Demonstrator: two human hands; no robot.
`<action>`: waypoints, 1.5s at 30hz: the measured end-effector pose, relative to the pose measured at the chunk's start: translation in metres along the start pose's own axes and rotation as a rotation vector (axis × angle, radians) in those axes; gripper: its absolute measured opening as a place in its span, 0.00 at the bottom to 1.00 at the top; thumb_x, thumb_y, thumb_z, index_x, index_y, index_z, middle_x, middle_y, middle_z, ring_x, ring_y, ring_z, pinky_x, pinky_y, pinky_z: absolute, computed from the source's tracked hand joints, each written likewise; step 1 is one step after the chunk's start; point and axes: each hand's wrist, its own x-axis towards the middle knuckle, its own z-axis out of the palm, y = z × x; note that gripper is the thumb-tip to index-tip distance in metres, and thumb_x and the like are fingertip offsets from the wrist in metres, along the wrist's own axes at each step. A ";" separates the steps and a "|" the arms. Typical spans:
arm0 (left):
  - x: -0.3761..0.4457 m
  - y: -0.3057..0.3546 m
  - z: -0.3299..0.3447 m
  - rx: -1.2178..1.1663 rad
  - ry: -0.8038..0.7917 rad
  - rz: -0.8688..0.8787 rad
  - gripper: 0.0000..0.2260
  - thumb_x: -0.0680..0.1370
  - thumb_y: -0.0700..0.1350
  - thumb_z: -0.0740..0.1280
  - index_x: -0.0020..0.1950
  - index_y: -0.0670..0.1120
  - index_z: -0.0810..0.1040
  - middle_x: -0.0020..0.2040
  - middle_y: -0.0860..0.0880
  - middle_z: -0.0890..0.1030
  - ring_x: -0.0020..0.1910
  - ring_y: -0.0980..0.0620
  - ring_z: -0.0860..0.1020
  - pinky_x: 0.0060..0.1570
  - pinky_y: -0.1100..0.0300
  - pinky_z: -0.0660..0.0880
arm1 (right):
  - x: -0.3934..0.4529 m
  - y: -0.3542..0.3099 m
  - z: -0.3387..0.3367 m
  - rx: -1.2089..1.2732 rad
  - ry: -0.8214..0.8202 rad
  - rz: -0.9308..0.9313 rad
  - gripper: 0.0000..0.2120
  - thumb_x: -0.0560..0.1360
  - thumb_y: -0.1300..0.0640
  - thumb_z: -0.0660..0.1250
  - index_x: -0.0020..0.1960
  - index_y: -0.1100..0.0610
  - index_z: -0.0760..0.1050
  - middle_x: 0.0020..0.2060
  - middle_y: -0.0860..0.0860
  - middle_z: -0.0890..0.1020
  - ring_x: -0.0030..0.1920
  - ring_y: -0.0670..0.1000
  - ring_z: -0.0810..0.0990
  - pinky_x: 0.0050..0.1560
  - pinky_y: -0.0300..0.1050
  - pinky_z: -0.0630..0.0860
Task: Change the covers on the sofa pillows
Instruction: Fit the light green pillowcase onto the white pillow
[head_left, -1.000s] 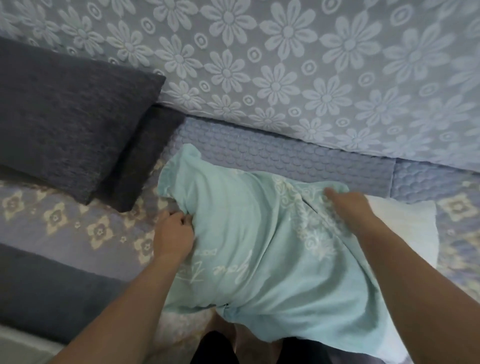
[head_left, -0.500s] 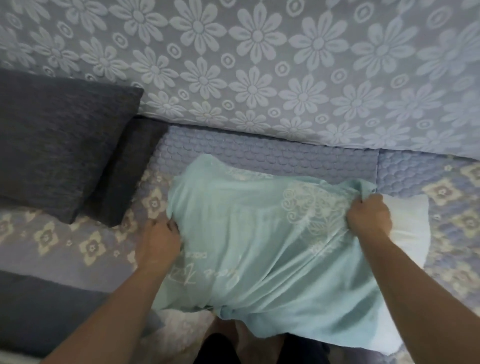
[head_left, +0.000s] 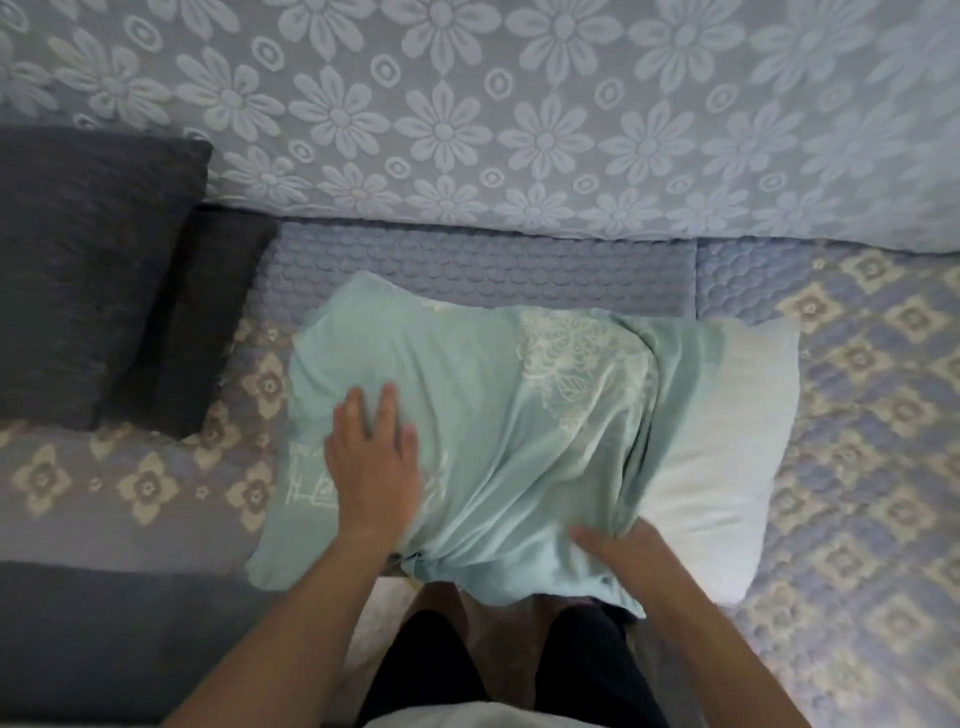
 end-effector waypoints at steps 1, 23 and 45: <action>-0.005 -0.019 -0.002 -0.034 0.043 -0.124 0.25 0.82 0.54 0.56 0.78 0.47 0.65 0.75 0.36 0.66 0.72 0.36 0.65 0.70 0.41 0.64 | -0.004 0.020 0.008 -0.012 -0.072 0.022 0.19 0.66 0.51 0.82 0.52 0.59 0.82 0.33 0.48 0.85 0.34 0.43 0.84 0.35 0.38 0.79; -0.017 -0.056 -0.030 -0.066 -0.141 -0.719 0.19 0.83 0.45 0.58 0.72 0.39 0.68 0.70 0.33 0.68 0.69 0.32 0.68 0.68 0.41 0.66 | 0.004 0.068 -0.053 -0.362 0.419 -0.046 0.18 0.69 0.47 0.73 0.52 0.55 0.73 0.49 0.59 0.79 0.52 0.63 0.78 0.49 0.53 0.75; 0.016 -0.072 -0.046 -0.527 -0.210 -0.173 0.07 0.75 0.41 0.66 0.39 0.51 0.76 0.43 0.52 0.75 0.47 0.47 0.76 0.54 0.46 0.74 | 0.089 -0.204 0.069 -0.849 0.586 -0.449 0.11 0.79 0.52 0.66 0.45 0.61 0.76 0.47 0.62 0.81 0.53 0.63 0.78 0.48 0.51 0.70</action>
